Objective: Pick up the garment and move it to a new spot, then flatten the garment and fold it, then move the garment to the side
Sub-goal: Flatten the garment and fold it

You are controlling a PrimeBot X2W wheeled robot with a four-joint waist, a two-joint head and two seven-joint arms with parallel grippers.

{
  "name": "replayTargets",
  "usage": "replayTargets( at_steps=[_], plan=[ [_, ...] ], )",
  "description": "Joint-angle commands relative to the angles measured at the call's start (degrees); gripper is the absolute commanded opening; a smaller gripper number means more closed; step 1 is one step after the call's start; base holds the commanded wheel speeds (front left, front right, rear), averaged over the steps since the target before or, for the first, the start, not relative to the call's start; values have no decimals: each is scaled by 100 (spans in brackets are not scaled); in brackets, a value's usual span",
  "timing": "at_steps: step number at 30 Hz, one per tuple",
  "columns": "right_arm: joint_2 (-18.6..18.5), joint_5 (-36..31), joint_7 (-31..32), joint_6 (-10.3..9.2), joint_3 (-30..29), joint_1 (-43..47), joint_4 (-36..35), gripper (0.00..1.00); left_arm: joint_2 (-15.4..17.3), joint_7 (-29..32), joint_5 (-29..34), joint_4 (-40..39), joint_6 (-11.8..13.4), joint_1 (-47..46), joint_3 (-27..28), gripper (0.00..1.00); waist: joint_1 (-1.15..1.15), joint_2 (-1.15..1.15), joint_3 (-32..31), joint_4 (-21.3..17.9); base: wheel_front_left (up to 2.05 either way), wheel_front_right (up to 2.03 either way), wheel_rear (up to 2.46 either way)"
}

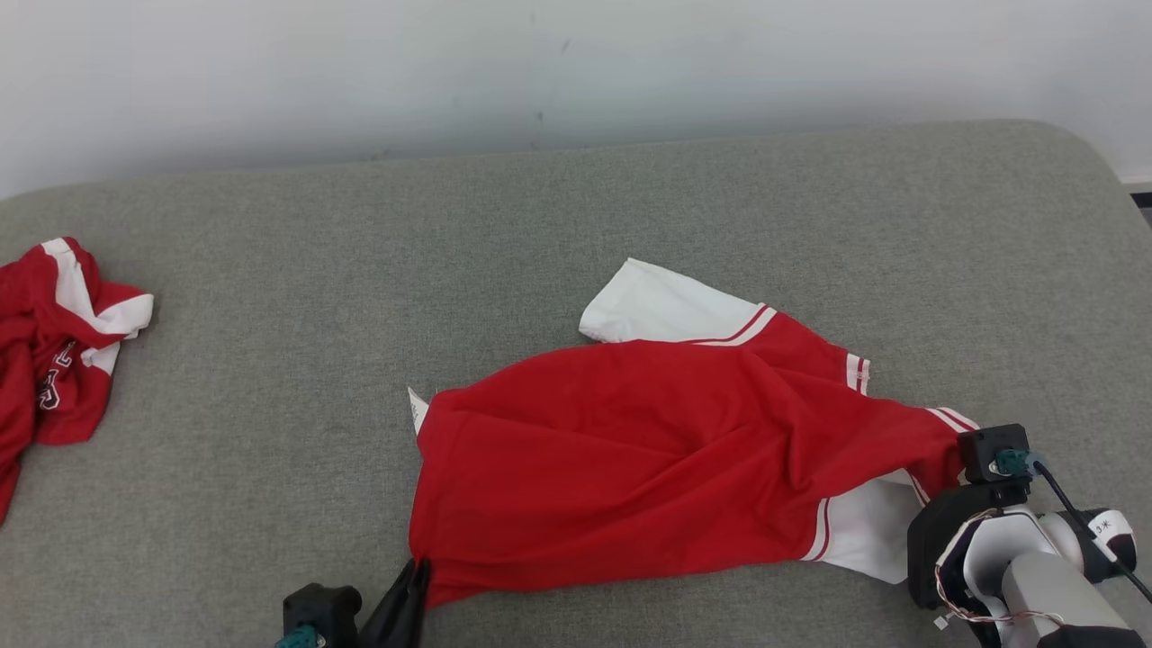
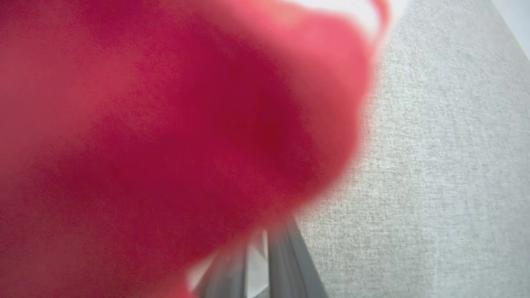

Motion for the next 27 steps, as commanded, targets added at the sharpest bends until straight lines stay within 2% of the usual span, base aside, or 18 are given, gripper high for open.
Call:
replayTargets(
  at_steps=[1, 6, 12, 15, 18, 23, 27],
  plan=[
    [-66, 80, 2, -17, 23, 257, 168, 0, 25, 82, -71, 146, -33, 273, -106, 0, 0, 0, -109, -55, 0, 0, 0],
    [-44, 283, -194, -17, -24, 227, 14, 0, 66, 48, -268, -41, -31, 282, -120, 0, 0, 0, -287, -81, 0, 0, 0],
    [133, 1550, -200, -16, -345, 373, -839, 0, 116, 35, -1085, -984, -21, 270, 30, 0, 0, 0, -608, -133, 0, 0, 0],
    [81, 2285, 55, -16, -498, 492, -1654, 0, 204, 220, -1543, -1586, -21, 249, 105, 0, 0, 0, -749, -196, 0, 0, 0],
    [11, 2738, 375, -15, -643, 591, -2504, 0, 293, 535, -1946, -2179, -22, 124, 199, 0, 0, 0, -831, -280, 0, 0, 0],
    [145, 3193, 986, -15, -1037, 369, -3654, 0, 356, 1141, -2623, -2916, -17, -256, 456, 0, 0, 0, -810, -463, 0, 0, 0],
    [333, 3289, 1482, -15, -1231, -155, -4114, 0, 358, 1640, -3118, -3192, 77, -858, 675, 0, 0, 0, -566, -626, 0, 0, 0]
  ],
)
